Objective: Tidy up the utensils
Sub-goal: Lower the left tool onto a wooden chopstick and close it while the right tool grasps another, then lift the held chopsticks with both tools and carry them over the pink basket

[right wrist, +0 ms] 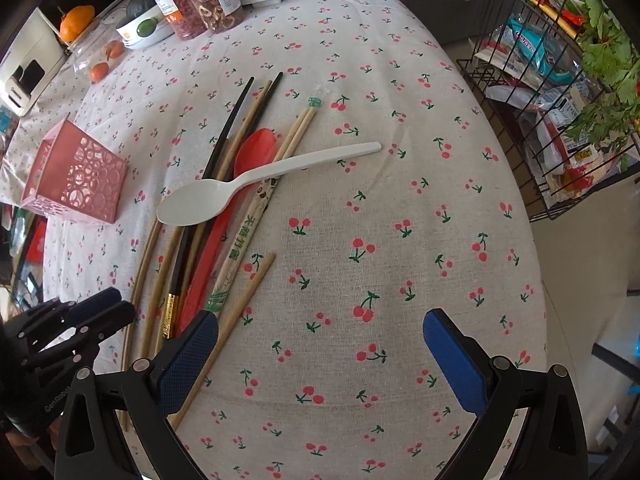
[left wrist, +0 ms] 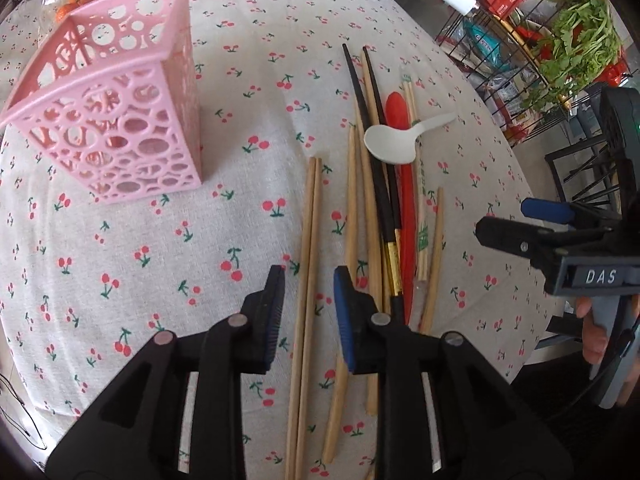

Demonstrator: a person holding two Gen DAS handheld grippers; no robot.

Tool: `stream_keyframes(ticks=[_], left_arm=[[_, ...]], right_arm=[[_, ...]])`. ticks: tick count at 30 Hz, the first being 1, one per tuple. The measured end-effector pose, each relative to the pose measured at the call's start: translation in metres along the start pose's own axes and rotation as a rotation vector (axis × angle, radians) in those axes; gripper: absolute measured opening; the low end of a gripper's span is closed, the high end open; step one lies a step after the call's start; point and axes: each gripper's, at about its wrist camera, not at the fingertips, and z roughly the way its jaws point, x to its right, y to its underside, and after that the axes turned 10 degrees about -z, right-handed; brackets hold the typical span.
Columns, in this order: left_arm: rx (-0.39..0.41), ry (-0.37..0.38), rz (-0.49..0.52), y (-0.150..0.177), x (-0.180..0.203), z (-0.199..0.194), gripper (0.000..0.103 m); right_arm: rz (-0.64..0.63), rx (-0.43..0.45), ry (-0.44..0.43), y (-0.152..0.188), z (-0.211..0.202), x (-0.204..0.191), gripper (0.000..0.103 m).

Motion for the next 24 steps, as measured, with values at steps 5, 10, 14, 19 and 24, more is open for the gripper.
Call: stream_keyframes(ticks=[5, 10, 14, 19, 24], left_arm=[[0.055, -0.035, 0.022, -0.007, 0.01, 0.009, 0.026], [0.06, -0.074, 0.016, -0.006, 0.006, 0.009, 0.009], [0.047, -0.08, 0.004, 0.0, -0.002, 0.005, 0.009], [0.028, -0.084, -0.004, 0.01, -0.011, -0.001, 0.009], [0.015, -0.072, -0.024, 0.019, -0.022, -0.008, 0.009]], right_arm=[[0.034, -0.02, -0.007, 0.001, 0.017, -0.002, 0.102], [0.019, -0.025, 0.041, 0.007, 0.032, -0.015, 0.099], [-0.008, 0.0, 0.087, 0.011, 0.035, -0.031, 0.099], [-0.006, 0.036, 0.115, 0.017, 0.035, -0.04, 0.094], [0.001, 0.08, 0.12, 0.029, 0.025, -0.044, 0.07]])
